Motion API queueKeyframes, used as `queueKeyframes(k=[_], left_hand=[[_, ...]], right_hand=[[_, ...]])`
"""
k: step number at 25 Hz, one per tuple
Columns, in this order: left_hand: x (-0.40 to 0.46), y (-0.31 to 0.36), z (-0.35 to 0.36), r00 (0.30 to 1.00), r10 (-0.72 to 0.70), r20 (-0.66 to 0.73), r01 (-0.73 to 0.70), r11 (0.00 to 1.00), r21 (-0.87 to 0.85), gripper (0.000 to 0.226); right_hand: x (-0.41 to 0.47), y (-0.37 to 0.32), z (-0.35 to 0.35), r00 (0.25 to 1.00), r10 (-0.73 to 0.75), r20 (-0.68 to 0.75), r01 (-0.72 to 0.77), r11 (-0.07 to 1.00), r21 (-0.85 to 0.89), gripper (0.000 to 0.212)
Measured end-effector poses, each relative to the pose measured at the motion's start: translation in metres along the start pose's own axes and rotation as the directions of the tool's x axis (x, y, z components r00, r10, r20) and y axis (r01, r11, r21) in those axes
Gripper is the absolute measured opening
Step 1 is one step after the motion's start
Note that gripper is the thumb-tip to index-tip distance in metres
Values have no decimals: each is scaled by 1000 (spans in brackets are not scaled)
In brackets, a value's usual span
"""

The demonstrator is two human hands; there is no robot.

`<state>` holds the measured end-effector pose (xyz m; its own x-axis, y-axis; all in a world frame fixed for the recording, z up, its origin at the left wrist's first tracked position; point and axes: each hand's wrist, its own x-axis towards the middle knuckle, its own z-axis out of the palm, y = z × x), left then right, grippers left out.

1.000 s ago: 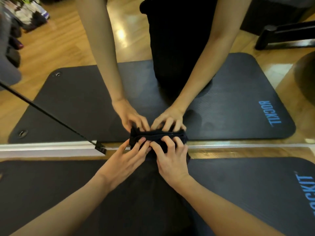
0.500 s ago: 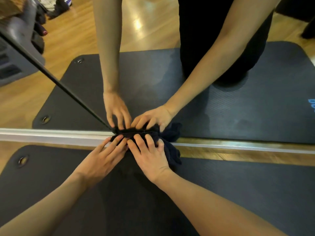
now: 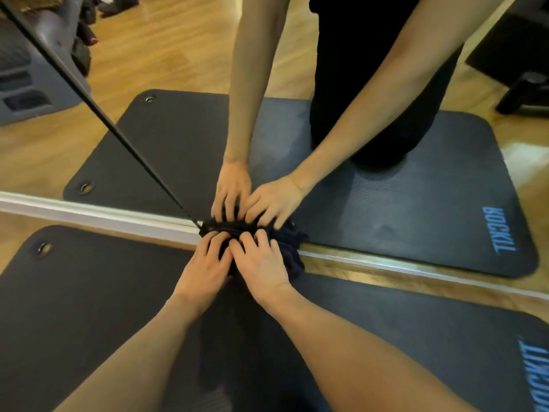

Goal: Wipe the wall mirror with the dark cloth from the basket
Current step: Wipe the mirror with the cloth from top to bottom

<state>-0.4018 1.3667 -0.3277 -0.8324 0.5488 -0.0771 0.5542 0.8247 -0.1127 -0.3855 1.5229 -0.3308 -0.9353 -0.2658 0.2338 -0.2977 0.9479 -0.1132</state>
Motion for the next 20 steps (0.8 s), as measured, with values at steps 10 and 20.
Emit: queueKeyframes(k=[10, 20], left_hand=[[-8, 73, -255, 961, -142, 238, 212, 931, -299, 34], [-1, 95, -401, 927, -253, 277, 332, 896, -295, 22]], right_hand=[[-11, 52, -251, 907, -61, 417, -1, 989, 146, 58], [9, 70, -380, 902, -117, 416, 50, 984, 170, 64]])
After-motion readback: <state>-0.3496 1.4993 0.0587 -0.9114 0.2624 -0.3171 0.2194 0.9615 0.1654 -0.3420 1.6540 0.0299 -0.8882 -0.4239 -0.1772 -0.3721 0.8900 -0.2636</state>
